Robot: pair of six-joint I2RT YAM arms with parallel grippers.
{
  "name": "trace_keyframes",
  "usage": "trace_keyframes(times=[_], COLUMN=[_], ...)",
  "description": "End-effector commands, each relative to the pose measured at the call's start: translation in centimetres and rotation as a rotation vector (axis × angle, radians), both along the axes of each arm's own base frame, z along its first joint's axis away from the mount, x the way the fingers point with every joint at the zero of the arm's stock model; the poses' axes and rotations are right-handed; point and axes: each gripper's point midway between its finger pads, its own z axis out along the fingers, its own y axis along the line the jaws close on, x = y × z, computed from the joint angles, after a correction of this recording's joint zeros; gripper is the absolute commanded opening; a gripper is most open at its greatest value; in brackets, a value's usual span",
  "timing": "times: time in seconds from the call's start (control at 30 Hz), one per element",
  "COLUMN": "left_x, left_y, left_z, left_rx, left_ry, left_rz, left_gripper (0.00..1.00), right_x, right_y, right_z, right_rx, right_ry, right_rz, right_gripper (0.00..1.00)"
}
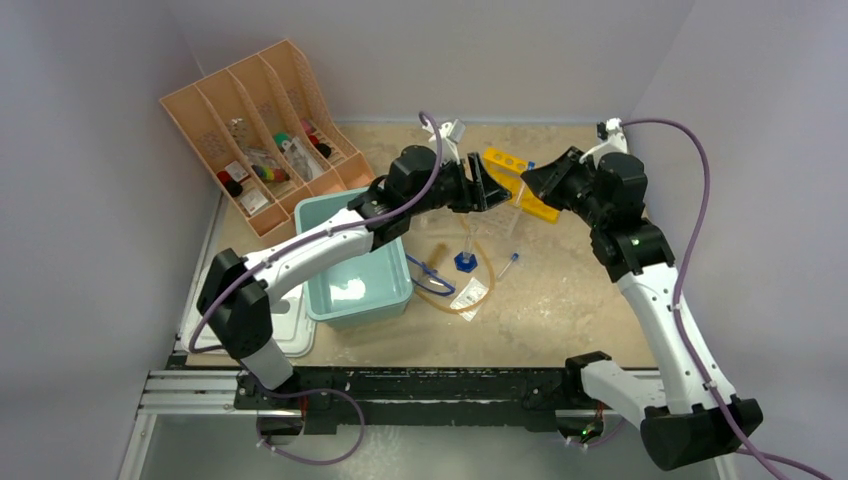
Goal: Organize the chemistry lab equipment
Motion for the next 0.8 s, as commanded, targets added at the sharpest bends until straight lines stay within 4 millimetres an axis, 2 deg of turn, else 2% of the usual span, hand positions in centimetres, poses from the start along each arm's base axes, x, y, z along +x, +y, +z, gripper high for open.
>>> trace_keyframes(times=[0.0,0.17,0.3,0.37,0.43,0.5,0.57,0.67,0.77], left_x=[-0.4,-1.1,-1.2,-0.3,1.1,1.6,0.9,-0.8,-1.2], left_y=[-1.6,-2.9,-2.8,-2.2,-0.7,0.5,0.4,-0.8,-1.5], left_z=[5.5,5.8,5.9,5.6,4.8,4.9,5.9,7.1,6.8], left_rx=[-0.15,-0.217,-0.222,-0.188,-0.127,-0.103,-0.135,-0.206,-0.221], left_ry=[-0.088,-0.062,-0.061,-0.064,-0.062,-0.081,-0.105,-0.108,-0.085], left_rz=[-0.066,-0.138,-0.136,-0.075,0.042,0.102,0.068,-0.045,-0.093], left_gripper=[0.57,0.49,0.46,0.45,0.45,0.45,0.46,0.51,0.51], right_x=[-0.2,-0.3,-0.1,0.1,0.3,0.5,0.7,1.0,1.3], right_y=[2.1,2.8,3.1,2.8,2.2,1.7,1.6,2.1,2.5], right_z=[4.4,4.2,3.4,2.9,2.4,1.9,1.5,1.2,1.4], right_rx=[0.101,0.146,0.16,0.151,0.129,0.11,0.105,0.122,0.144], right_ry=[-0.092,-0.074,-0.056,-0.046,-0.039,-0.031,-0.024,-0.016,-0.017], right_rz=[0.104,0.13,0.135,0.116,0.083,0.059,0.049,0.066,0.078], right_gripper=[0.14,0.14,0.14,0.14,0.14,0.13,0.13,0.13,0.14])
